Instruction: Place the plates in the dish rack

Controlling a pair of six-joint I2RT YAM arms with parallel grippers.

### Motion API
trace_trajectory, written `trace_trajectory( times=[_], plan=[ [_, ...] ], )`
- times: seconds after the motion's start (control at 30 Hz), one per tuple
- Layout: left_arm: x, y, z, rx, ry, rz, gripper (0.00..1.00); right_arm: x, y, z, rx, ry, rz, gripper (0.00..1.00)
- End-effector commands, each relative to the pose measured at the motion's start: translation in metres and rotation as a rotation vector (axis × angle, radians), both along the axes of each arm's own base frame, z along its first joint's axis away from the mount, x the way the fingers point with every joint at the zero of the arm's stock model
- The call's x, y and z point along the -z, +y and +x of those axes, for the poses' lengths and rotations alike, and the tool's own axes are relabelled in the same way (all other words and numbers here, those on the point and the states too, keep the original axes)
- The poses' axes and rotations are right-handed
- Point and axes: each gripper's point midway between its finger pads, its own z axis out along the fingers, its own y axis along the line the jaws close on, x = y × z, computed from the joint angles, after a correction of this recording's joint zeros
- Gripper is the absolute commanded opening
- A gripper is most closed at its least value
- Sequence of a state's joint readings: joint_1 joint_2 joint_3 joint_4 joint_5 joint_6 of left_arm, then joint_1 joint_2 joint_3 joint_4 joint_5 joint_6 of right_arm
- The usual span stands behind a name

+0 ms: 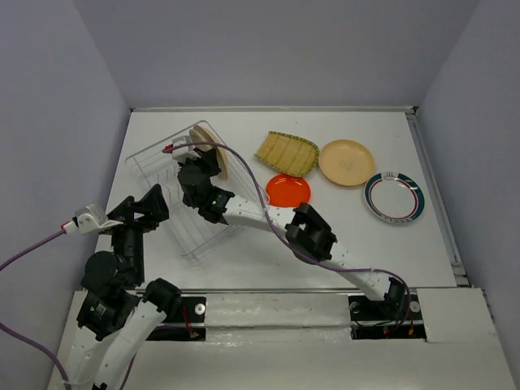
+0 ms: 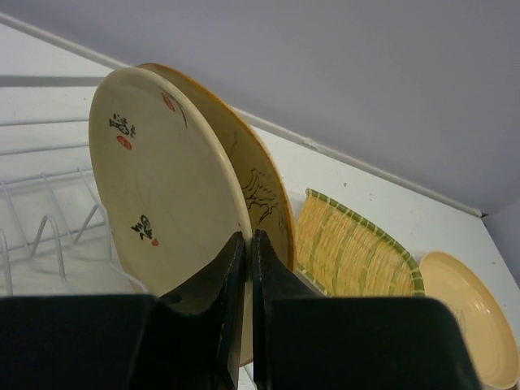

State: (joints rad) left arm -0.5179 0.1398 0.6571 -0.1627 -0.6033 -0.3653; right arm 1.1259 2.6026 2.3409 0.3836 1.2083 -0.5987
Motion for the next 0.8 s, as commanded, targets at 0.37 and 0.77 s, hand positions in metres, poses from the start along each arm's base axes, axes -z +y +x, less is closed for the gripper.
trace_trajectory(
  times=[0.37,0.77],
  plan=[
    [-0.023,0.004,-0.007,0.003,-0.069,-0.042,0.99,-0.010,0.032,-0.027,-0.217,0.158,0.246,0.43],
    [-0.021,-0.003,-0.004,0.027,-0.060,-0.024,0.99,-0.080,-0.083,-0.040,-0.447,0.381,0.794,0.53]
  ],
)
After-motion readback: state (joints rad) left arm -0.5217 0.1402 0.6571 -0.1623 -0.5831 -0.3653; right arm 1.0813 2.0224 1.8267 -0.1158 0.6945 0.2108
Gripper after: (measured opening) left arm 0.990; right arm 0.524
